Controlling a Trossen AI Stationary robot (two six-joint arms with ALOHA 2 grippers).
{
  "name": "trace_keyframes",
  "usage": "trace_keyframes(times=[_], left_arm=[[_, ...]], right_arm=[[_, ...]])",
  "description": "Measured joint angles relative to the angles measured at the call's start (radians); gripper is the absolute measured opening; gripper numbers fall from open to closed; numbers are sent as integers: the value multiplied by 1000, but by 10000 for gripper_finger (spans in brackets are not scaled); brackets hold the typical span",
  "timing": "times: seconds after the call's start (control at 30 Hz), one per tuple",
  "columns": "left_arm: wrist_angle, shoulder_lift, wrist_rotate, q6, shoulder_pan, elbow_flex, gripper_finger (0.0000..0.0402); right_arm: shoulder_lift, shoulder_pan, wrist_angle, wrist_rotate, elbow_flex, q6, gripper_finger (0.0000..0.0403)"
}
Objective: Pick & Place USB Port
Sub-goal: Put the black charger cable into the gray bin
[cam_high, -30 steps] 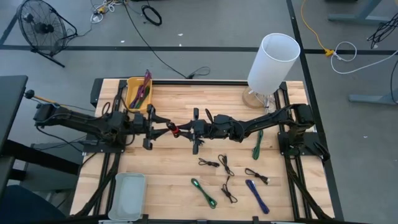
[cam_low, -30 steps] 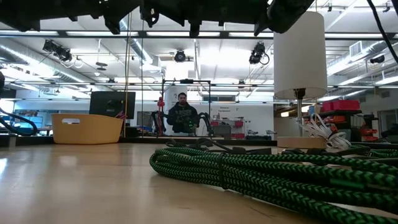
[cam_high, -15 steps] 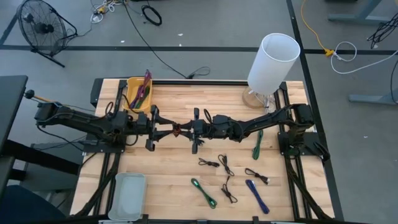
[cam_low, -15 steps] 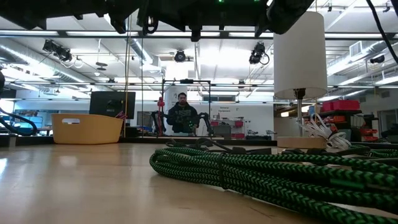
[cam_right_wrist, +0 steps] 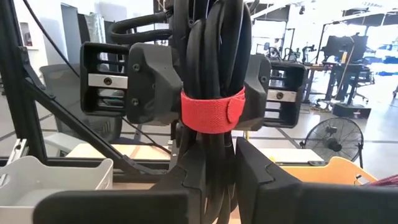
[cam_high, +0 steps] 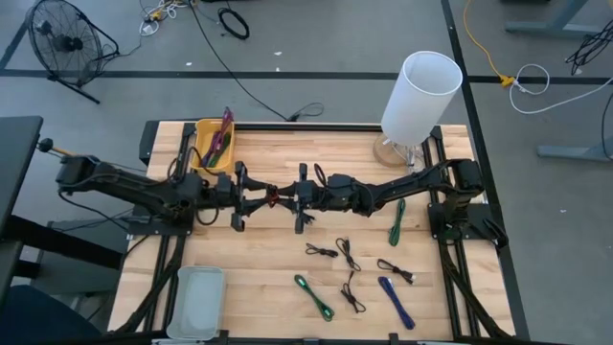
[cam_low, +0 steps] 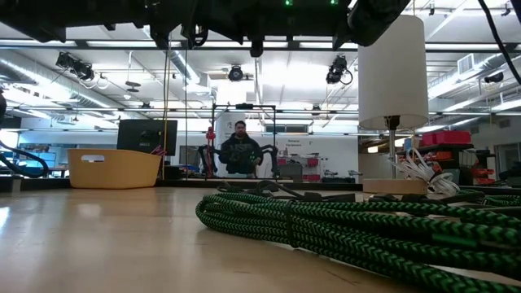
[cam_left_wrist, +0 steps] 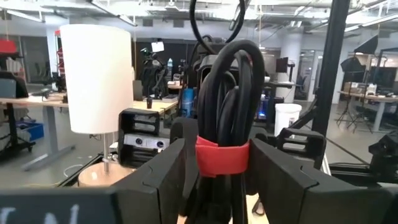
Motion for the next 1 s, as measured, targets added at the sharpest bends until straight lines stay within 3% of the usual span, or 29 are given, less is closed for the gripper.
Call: trace_keyframes(times=[0.17, 0.3, 0.33, 0.4, 0.7, 0.83, 1.0], left_arm=[[18, 13, 1, 18, 0, 0, 150], [13, 10, 6, 17, 0, 0, 49], [15, 9, 9, 18, 0, 0, 43], [15, 9, 8, 13, 0, 0, 43], [-15, -14, 12, -3, -1, 0, 43], [-107, -90, -8, -16, 0, 0, 43], [-318, -251, -107, -46, 0, -1, 43]], right_arm=[[0, 0, -8, -1, 0, 0, 40], [0, 1, -16, -7, 0, -1, 40], [-1, 1, -16, -7, 0, -1, 40], [-1, 1, -16, -7, 0, -1, 49], [-1, 0, -16, 9, 0, 16, 199], [-1, 1, -15, 2, -1, 22, 221], [-1, 3, -14, -9, -1, 22, 219]])
